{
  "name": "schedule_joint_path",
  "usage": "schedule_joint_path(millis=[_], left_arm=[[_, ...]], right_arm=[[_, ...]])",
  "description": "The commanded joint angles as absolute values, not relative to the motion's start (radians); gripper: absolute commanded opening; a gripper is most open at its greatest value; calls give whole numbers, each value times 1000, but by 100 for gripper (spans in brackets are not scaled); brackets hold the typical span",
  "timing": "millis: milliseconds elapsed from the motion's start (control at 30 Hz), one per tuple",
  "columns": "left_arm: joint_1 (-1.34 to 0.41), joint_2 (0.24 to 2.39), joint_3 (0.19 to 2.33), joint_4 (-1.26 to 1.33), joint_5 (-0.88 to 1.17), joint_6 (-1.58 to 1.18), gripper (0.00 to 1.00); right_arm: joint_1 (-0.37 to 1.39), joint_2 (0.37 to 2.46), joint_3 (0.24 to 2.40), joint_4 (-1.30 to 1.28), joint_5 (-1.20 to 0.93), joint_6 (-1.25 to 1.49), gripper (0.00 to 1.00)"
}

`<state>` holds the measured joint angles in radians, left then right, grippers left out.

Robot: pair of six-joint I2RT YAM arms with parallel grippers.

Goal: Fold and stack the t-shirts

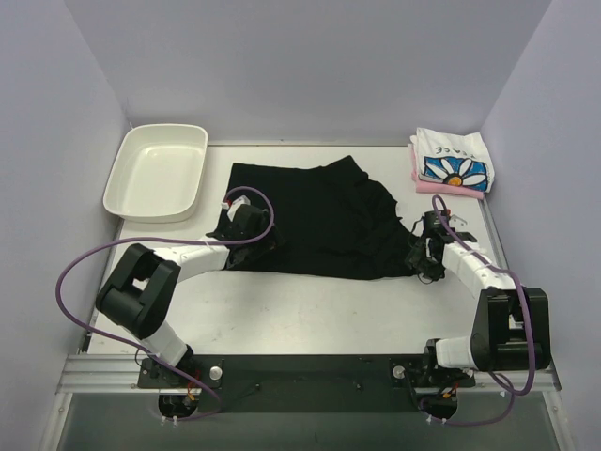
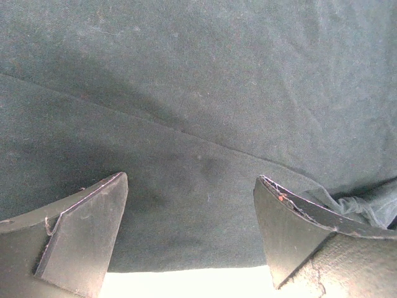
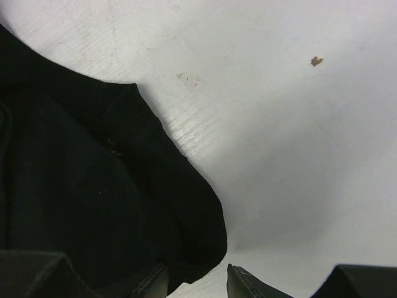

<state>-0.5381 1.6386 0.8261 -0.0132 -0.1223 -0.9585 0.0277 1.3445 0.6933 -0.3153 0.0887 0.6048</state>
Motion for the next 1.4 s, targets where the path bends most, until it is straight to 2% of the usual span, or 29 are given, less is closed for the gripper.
schedule_joint_path(millis=[0, 133, 233, 433, 467, 767, 1167, 1200, 1300, 1333, 1367], left_arm=[[-520, 1666, 769, -44, -117, -954, 93], [-515, 1651, 741, -37, -101, -962, 93], [-515, 1640, 715, -32, -95, -966, 93], [-508, 1602, 669, -34, -100, -960, 93], [-505, 1595, 664, -37, -98, -959, 93], [-488, 1513, 614, -57, -117, -943, 93], [-471, 1474, 598, -64, -114, -930, 93], [-471, 1473, 598, -64, -112, -930, 93], [-472, 1460, 600, -64, -107, -931, 93], [-474, 1457, 604, -66, -106, -931, 93], [-474, 1453, 609, -69, -107, -930, 93]], right_arm=[[35, 1361, 709, -310, 94, 617, 42], [35, 1373, 716, -311, 110, 614, 39], [35, 1390, 726, -311, 113, 615, 33], [34, 1424, 752, -316, 146, 612, 9], [34, 1427, 755, -324, 153, 611, 0], [32, 1411, 779, -393, 296, 597, 0], [29, 1407, 802, -410, 357, 600, 0], [29, 1404, 802, -411, 357, 603, 2], [58, 1353, 798, -387, 336, 603, 28], [92, 1336, 798, -364, 337, 592, 50], [118, 1304, 801, -356, 341, 583, 59]])
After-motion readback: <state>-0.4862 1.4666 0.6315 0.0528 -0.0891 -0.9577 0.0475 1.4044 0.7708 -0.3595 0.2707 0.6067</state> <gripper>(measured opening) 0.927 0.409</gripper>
